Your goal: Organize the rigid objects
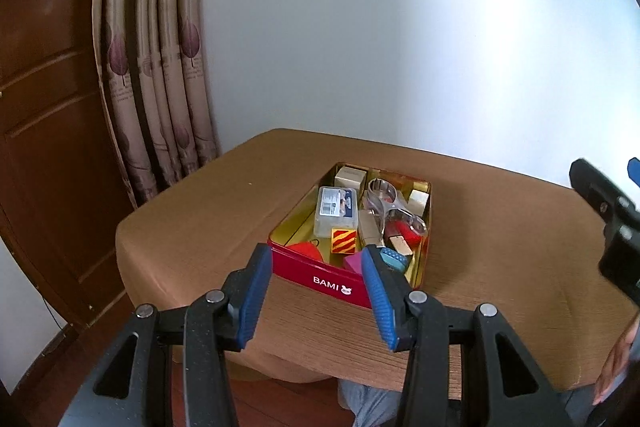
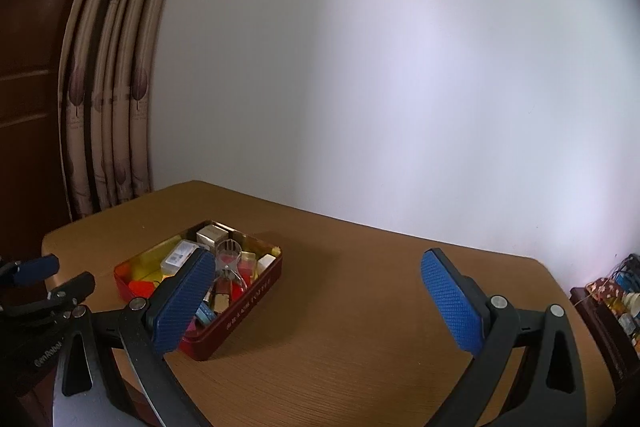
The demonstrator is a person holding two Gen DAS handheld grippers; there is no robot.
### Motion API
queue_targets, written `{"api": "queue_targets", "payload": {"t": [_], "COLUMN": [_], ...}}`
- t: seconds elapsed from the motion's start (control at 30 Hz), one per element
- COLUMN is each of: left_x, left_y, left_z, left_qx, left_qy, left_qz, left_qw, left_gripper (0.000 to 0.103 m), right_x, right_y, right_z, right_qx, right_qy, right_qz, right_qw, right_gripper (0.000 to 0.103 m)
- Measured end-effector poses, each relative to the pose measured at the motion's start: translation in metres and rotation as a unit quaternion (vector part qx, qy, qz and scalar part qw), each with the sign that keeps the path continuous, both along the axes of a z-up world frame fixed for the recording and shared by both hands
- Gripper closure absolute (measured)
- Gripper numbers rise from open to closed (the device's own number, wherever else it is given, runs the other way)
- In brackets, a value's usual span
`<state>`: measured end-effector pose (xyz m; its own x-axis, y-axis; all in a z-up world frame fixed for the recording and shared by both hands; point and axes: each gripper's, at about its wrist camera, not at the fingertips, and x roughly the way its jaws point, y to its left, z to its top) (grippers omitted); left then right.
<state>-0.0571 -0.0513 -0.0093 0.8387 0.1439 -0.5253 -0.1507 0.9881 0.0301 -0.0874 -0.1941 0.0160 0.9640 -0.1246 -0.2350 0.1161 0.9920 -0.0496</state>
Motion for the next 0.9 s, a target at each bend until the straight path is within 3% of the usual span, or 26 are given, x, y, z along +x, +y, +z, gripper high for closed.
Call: {"api": "queue_targets", "payload": {"t": [0.6, 0.9], "left_x": [-0.001, -0.010], "left_y": [0.006, 0.001], "left_z": [0.005, 0.016], "left_qx": [-0.003, 0.027], "left_qy": [-0.003, -0.023], "left_qz": [-0.005, 0.010], "left_qw": [1.0000, 0.9993], "left_gripper": [0.050, 0.050], "right_x": [-0.005, -0.004], "right_y": [0.002, 0.006], "right_z": [0.007, 0.008], "right_qx": [0.018, 0.022], "right_qy": [0.000, 0.010], "right_qz": [-0.001, 0.015], "right_qw": [1.000, 1.000], "right_gripper": [0.001, 0.001]}}
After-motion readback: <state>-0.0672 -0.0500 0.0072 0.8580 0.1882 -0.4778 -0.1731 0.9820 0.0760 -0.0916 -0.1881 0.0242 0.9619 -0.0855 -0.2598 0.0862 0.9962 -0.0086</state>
